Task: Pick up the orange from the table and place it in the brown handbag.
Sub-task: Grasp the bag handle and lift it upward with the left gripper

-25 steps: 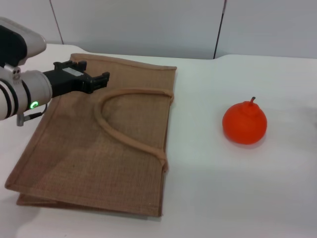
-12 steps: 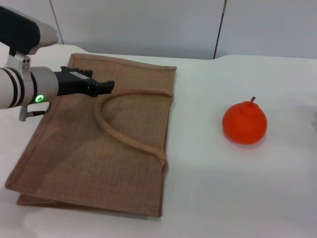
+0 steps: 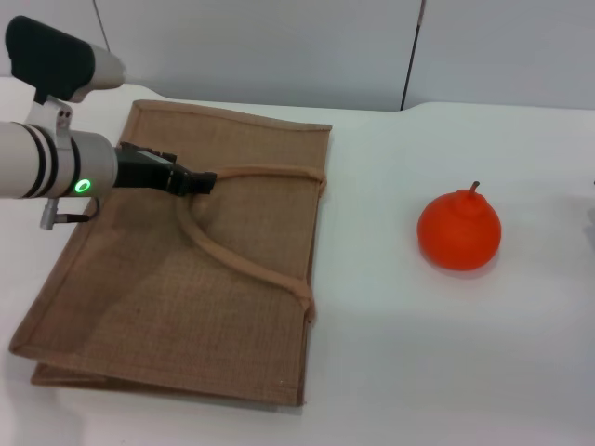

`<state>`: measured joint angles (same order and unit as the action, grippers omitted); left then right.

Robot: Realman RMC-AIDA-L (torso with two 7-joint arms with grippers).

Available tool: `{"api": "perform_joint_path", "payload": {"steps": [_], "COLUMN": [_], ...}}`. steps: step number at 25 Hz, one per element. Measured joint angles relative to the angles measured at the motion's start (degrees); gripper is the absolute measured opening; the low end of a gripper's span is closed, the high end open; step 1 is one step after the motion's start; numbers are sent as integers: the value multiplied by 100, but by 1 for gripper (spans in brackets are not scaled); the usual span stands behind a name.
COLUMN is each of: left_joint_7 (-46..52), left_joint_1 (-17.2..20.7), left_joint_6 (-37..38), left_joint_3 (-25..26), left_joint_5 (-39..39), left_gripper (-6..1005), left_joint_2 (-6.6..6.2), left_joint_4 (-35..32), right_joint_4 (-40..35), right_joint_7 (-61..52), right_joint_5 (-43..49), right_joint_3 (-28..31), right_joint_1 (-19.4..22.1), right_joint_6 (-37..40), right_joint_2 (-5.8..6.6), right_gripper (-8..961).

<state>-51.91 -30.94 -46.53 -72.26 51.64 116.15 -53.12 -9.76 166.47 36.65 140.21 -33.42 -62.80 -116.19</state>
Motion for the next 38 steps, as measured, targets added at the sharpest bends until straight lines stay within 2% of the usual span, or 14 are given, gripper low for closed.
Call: {"api": "perform_joint_path", "payload": {"steps": [12,23,38], "left_joint_7": [10,10,-25], "left_joint_1": [-222,-241,-396], "left_joint_6": [40,95,299], "left_joint_3": [-6,-7,-7], "left_joint_5": [-37,-43,-58], "left_gripper": [733,733,734], "left_joint_2": [4,4,4], "left_joint_4": [383,450,861], "right_joint_4": [0,-7,-9], "right_joint_7": [-9,-9,-9], "right_joint_5": [0,0,5], "right_joint_3": [-3,-12,-11], "right_joint_1": [-18,-38,-49], "right_joint_6": [-9,-7,4], "right_joint_2": [-3,-9,-9], "right_gripper": [773,774,774]}}
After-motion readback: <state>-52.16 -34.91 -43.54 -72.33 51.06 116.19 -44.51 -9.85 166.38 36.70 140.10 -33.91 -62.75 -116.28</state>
